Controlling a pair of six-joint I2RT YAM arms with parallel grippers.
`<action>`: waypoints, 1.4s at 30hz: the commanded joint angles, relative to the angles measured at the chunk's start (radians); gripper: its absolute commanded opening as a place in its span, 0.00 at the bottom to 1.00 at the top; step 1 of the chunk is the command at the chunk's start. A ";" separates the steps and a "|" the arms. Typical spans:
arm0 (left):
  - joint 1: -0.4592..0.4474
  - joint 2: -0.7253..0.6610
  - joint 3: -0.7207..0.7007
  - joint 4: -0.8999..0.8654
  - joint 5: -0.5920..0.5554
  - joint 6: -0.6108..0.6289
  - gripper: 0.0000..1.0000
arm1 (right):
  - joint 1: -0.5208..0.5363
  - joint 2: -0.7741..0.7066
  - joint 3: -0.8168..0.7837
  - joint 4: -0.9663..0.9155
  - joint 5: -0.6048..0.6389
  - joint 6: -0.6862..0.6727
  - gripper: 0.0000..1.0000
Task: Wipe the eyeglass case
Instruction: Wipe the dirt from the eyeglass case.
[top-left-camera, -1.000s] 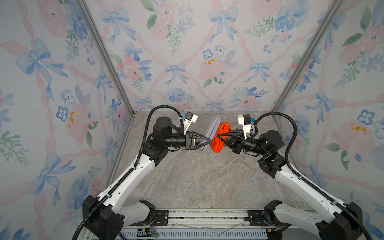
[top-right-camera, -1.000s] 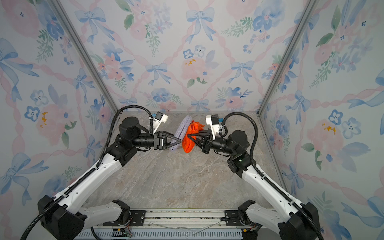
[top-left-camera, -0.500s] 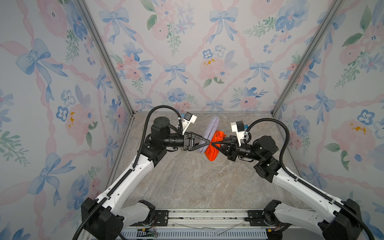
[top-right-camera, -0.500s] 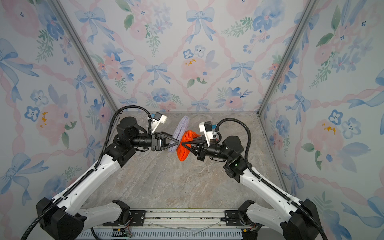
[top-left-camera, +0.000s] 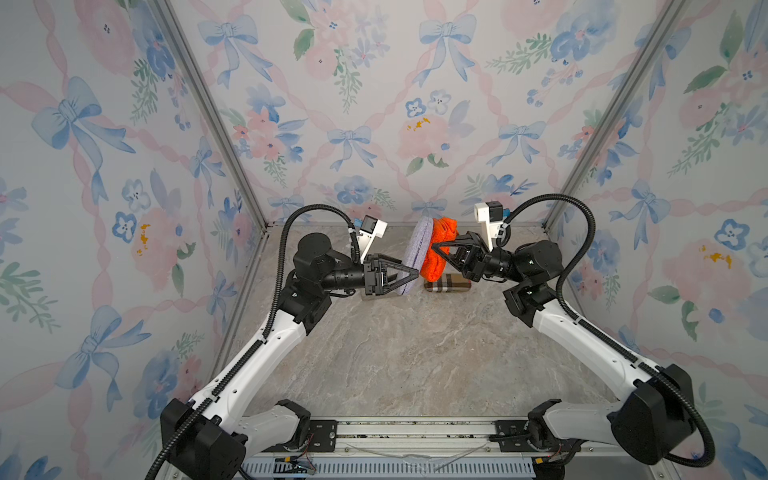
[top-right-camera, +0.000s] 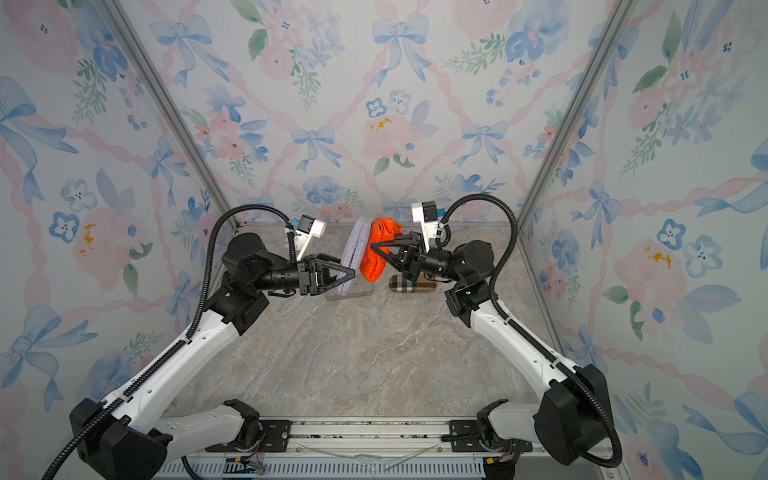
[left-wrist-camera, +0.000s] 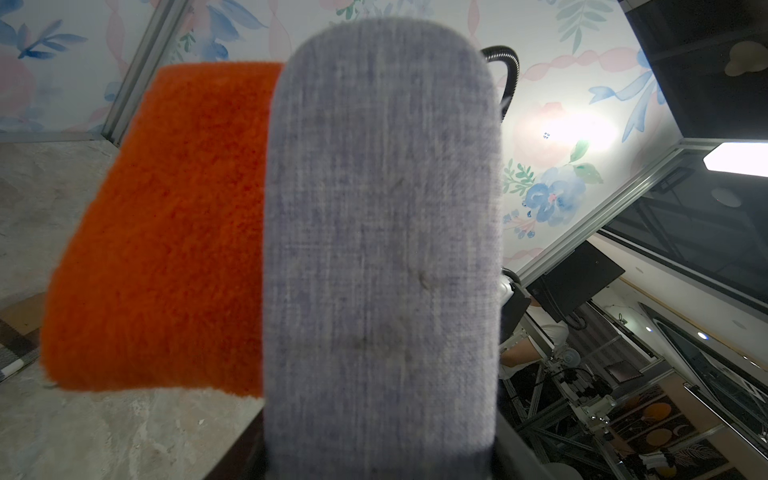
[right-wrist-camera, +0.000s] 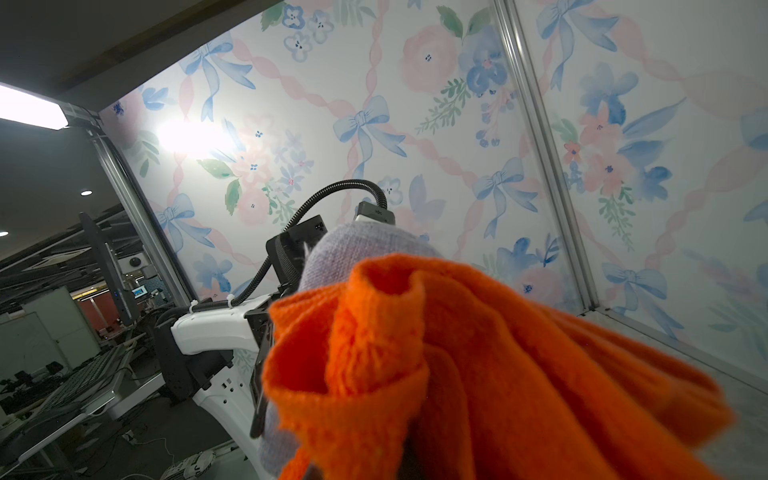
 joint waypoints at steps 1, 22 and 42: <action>-0.023 0.017 -0.014 -0.054 0.108 -0.009 0.15 | 0.010 -0.030 -0.040 0.227 0.012 0.105 0.00; 0.003 0.059 0.025 0.080 -0.001 -0.123 0.15 | 0.179 0.056 -0.188 0.450 0.189 0.125 0.00; -0.017 0.003 -0.142 0.253 0.000 -0.245 0.15 | 0.035 0.191 0.067 0.463 0.079 0.232 0.00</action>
